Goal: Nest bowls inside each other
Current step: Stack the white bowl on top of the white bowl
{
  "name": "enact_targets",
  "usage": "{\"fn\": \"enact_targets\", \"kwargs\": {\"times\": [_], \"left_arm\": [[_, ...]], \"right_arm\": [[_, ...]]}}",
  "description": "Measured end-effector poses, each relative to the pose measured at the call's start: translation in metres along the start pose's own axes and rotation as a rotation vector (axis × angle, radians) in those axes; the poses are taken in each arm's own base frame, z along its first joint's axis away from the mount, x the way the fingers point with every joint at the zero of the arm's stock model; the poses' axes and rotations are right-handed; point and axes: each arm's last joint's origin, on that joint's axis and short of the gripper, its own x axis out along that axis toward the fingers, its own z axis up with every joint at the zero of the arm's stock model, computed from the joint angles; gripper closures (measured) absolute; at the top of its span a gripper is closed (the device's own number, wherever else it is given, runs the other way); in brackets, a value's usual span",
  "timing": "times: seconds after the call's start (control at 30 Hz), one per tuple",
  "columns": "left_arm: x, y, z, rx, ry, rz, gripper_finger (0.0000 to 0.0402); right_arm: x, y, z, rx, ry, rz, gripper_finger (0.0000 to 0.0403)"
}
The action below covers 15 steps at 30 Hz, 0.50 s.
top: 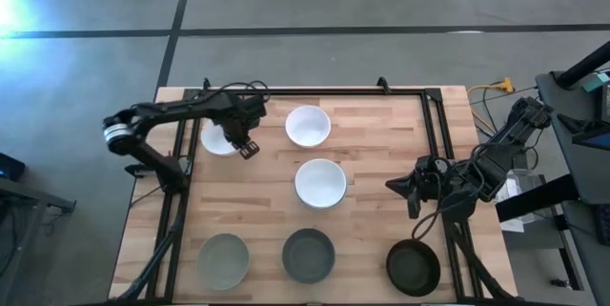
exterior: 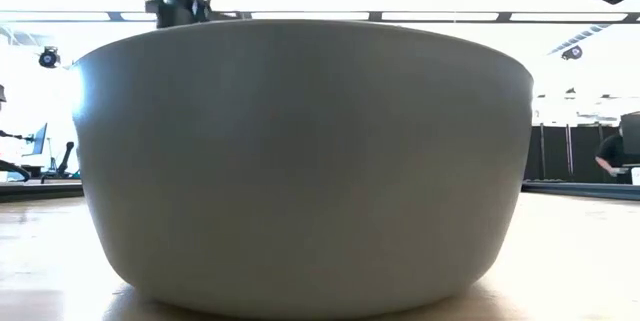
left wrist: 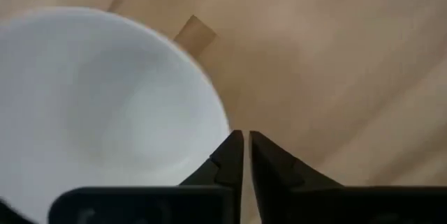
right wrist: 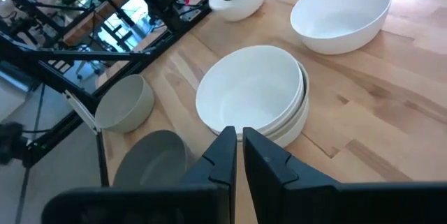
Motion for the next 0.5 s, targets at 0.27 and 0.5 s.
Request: {"fn": "enact_targets", "kwargs": {"times": [0.27,0.5], "left_arm": [[-0.071,-0.011,-0.023,-0.003,-0.226,-0.04,0.0401],[-0.058,-0.009,-0.02,-0.073,-0.182,-0.004,0.0389]], "right_arm": [[0.003,-0.002,0.003,-0.033,-0.02,-0.026,0.0381],[0.005,-0.003,0.005,-0.047,-0.024,-0.035,0.0381]]}}
